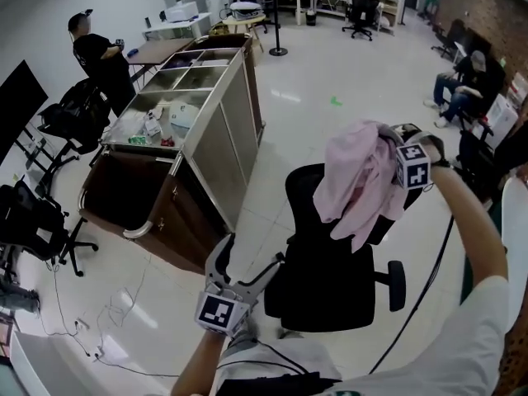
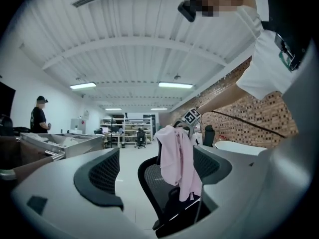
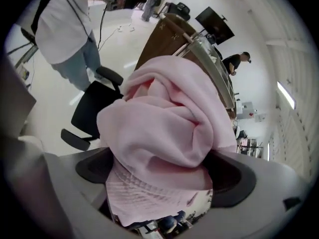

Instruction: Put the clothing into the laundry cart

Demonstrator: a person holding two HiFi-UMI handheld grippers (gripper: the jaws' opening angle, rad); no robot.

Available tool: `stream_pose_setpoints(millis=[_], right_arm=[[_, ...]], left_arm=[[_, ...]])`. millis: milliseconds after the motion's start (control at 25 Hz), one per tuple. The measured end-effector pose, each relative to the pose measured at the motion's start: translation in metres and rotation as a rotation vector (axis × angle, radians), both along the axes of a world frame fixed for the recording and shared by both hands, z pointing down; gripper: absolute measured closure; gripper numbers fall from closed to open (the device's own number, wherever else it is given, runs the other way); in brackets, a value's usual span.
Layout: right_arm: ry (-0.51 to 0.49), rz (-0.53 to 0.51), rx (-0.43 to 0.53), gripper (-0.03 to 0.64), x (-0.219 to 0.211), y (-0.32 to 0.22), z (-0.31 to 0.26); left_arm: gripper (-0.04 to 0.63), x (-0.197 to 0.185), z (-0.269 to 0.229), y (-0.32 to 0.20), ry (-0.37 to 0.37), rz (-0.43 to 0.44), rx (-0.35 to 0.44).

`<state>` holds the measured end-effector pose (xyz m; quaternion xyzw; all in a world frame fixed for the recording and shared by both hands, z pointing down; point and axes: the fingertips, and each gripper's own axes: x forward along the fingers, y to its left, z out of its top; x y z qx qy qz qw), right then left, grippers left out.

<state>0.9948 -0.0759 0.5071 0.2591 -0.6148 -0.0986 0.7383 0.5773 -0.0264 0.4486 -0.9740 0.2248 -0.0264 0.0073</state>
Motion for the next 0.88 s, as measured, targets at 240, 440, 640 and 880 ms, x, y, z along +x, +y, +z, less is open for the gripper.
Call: stream_pose_setpoints(millis=[240,440,640,880], right_arm=[[0.056,-0.115,0.036,0.018,0.002,-0.012,0.013],[0.112,-0.109,0.022,0.310,-0.004,0.004,0.012],[0.125,-0.048,0.096,0.489,-0.013,0.018,-0.006],[-0.316,0.212,0.424,0.502,-0.047,0.025,-0.088]], left_arm=[[0.152,-0.013,-0.003,-0.005,0.004,-0.027,0.004],[0.152,-0.022,-0.009,-0.013,0.020,-0.014,0.014],[0.152,-0.020,-0.015,-0.013,0.055,0.031,0.007],[0.152,-0.029,-0.004,-0.020,0.084,0.079,0.033]])
